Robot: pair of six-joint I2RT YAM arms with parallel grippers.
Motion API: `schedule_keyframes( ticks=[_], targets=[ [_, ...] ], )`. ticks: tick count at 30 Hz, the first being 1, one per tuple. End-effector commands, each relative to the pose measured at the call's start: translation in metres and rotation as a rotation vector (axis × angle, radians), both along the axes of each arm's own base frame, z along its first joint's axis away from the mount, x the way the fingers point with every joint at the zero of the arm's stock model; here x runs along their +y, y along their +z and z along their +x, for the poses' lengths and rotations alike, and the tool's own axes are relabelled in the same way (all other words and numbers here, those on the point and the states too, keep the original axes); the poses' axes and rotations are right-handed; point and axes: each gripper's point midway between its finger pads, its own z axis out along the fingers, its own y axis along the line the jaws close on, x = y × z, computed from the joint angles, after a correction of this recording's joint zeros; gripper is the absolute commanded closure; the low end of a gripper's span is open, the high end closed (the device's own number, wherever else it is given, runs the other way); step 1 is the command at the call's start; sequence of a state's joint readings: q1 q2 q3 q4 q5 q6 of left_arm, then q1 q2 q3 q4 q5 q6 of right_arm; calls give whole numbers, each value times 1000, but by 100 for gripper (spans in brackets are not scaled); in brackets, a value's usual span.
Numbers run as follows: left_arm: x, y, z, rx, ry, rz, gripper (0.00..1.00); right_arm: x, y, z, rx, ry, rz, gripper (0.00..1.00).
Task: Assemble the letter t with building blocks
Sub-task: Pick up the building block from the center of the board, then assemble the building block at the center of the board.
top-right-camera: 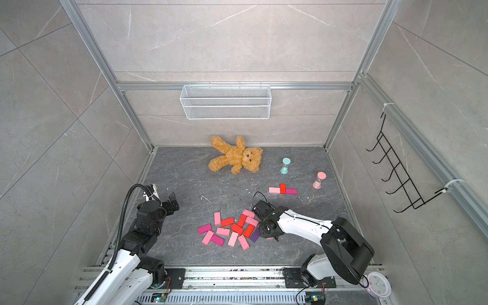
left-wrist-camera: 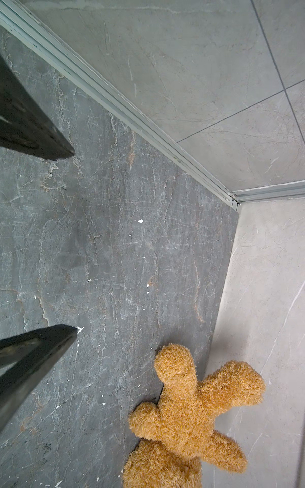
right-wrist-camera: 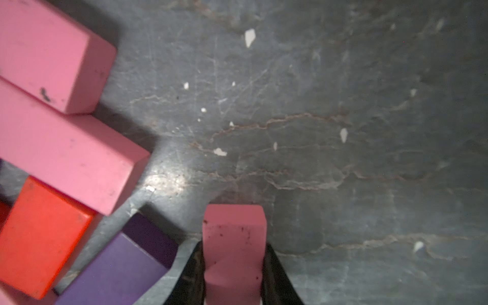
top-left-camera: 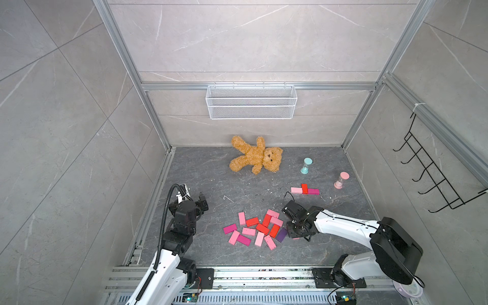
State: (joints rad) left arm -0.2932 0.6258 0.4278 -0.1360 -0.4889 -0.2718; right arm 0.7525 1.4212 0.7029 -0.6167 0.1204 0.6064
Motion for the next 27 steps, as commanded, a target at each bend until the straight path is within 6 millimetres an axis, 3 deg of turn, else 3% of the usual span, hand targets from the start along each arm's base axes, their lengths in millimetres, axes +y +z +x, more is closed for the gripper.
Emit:
schedule_keyframes(
  ticks=[1, 4, 7, 10, 17, 27],
  targets=[
    [0, 23, 3, -50, 1, 0, 0, 0, 25, 16, -80, 26, -24, 100],
    [0, 23, 3, -50, 0, -1, 0, -2, 44, 31, -167, 3, -41, 100],
    [0, 24, 2, -50, 1, 1, 0, -25, 63, 45, -254, -100, -150, 100],
    [0, 24, 2, -49, 2, 1, 0, -33, 75, 54, -304, -109, -210, 100],
    [1, 23, 1, -44, 5, 2, 0, -27, 73, 72, -294, -44, -230, 100],
    [-1, 25, -1, -49, -3, 1, 0, -44, 66, 100, -228, -114, -126, 100]
  ],
)
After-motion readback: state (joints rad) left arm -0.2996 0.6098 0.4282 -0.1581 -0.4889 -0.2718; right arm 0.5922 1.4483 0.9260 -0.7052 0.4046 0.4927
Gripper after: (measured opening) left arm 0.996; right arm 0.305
